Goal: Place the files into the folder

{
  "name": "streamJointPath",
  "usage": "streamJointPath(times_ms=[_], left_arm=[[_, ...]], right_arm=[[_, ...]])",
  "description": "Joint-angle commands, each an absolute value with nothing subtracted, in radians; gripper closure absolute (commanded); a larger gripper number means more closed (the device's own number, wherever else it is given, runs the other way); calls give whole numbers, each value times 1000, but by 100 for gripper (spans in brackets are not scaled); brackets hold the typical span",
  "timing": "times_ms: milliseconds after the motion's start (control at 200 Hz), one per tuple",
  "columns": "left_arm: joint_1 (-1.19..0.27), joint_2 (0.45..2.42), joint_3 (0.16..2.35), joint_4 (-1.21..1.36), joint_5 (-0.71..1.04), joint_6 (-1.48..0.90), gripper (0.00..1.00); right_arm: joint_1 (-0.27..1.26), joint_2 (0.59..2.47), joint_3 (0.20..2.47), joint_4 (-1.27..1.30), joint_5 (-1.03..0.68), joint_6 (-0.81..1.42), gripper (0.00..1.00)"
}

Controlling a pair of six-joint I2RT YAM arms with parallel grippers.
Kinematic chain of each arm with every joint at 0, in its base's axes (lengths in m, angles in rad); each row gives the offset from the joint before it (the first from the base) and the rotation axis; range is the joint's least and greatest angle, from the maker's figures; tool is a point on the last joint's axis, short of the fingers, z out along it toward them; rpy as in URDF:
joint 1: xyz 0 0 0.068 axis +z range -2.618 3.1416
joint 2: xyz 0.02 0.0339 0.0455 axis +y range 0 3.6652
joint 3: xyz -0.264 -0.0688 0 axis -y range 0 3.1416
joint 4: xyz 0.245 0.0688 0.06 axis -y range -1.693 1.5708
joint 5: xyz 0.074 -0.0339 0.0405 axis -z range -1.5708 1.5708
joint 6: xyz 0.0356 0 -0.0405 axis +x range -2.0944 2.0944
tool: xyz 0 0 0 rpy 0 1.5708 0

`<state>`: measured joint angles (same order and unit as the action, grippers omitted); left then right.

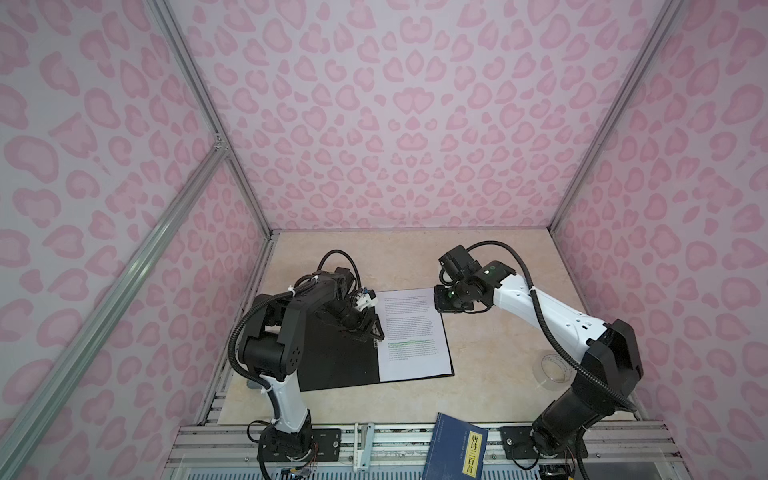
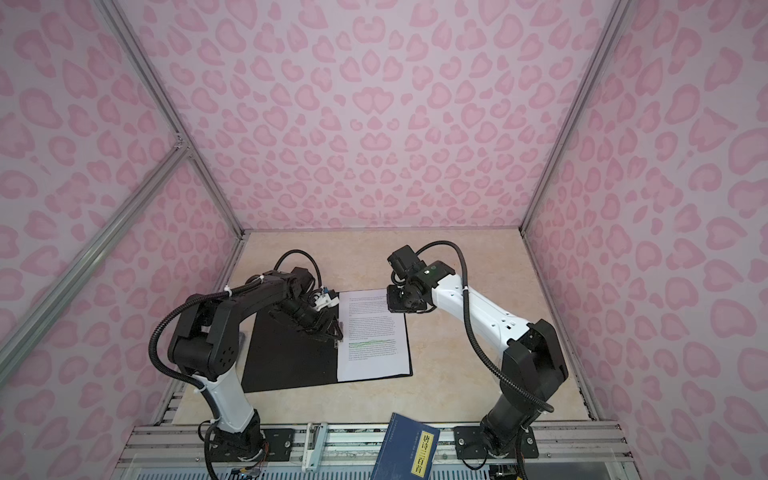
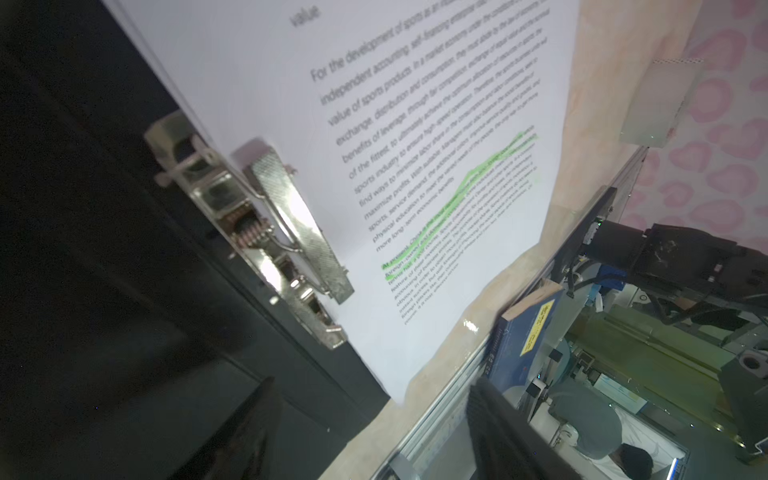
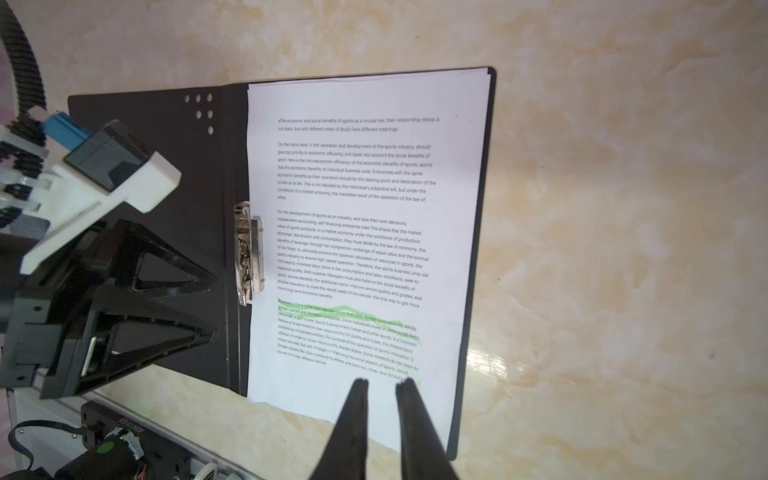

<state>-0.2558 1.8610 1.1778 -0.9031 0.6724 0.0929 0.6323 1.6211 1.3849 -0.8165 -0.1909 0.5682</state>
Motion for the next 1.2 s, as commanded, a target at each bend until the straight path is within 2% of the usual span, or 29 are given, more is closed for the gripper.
streamJointPath(times_ms=[0,485,1115,1195], left_arm=[[-261,1868,1163,-840,647,21,26],[-315,1956,1231,-824,687,-16,27],[-352,2165,1548,-833,802,-142,27],[-352,2159,1559,-826,753,-179,27]], right_arm=[[625,1602,1363,-786,-180,590,82],[611,1610,1352,-798,-179,584,83],[558,1586,1299,-803,-179,574,83],[548,1582,1295,-809,-172,575,83]])
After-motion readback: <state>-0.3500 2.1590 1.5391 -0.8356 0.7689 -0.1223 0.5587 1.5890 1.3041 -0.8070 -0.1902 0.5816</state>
